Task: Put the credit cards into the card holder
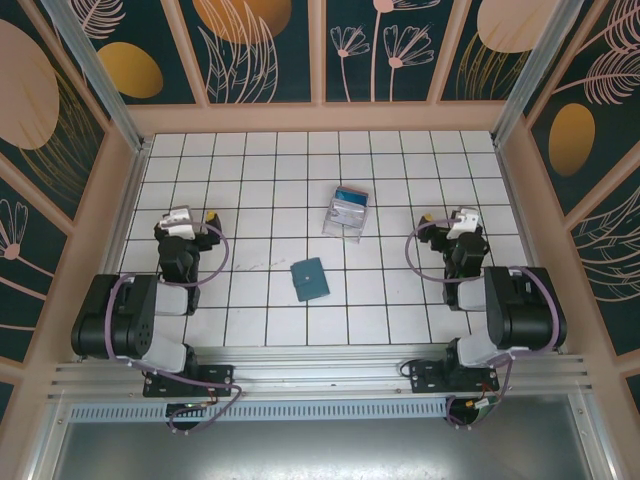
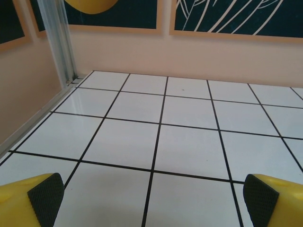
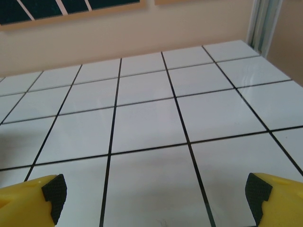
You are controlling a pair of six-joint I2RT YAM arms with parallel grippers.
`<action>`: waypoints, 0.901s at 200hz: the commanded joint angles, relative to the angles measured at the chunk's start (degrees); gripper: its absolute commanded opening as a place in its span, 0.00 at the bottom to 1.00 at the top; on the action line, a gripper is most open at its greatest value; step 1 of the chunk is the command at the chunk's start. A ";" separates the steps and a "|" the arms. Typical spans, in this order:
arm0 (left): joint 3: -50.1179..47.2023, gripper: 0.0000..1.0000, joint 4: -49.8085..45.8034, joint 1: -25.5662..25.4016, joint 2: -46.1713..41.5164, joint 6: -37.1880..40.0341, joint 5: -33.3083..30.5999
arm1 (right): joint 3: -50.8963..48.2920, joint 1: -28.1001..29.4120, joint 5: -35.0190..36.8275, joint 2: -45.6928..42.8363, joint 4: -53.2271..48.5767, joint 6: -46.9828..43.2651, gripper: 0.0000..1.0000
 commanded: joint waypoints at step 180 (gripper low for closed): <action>19.66 0.99 -51.30 -10.05 -12.76 -32.19 18.66 | 60.03 46.61 -15.64 18.31 -103.29 12.90 0.68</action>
